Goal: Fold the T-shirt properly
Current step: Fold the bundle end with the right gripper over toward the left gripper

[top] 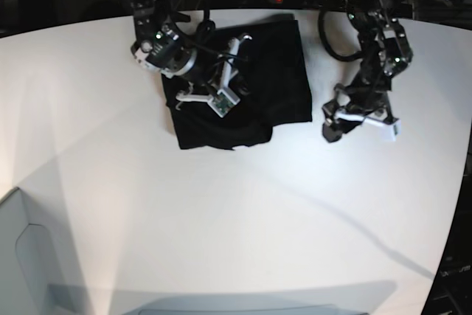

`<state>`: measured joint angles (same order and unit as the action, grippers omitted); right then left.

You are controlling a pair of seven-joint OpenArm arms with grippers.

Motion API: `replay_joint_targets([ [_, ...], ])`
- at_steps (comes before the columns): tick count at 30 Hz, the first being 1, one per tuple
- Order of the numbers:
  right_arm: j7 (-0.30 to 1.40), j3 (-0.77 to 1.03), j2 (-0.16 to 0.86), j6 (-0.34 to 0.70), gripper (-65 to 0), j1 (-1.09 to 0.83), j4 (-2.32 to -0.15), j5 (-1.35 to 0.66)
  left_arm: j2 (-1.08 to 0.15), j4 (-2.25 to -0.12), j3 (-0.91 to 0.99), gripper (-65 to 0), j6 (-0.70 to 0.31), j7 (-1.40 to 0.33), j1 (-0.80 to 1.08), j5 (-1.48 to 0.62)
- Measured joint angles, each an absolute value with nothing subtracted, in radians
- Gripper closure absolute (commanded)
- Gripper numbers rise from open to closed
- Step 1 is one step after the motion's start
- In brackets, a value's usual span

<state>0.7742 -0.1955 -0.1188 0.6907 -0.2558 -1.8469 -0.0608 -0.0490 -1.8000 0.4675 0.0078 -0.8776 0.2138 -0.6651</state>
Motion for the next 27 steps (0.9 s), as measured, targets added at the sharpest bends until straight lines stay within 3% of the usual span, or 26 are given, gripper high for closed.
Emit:
replay_joint_targets([
  [7, 0.775, -0.199, -0.120, 0.691, 0.0, -0.259, -1.851, -0.060, -0.018, -1.805, 0.483, -39.9, 0.004, -0.886, 0.388, -0.668],
  [17, 0.780, -0.297, -0.125, 0.691, 0.0, -0.230, -1.860, -0.062, -0.010, -1.710, 0.359, -39.8, -0.014, -0.830, 0.350, -0.674],
  [27, 0.783, -0.353, -0.146, 0.691, 0.0, -0.165, -1.769, -0.059, -0.019, -1.716, 0.358, -39.8, -0.012, -0.855, 0.340, -0.683],
])
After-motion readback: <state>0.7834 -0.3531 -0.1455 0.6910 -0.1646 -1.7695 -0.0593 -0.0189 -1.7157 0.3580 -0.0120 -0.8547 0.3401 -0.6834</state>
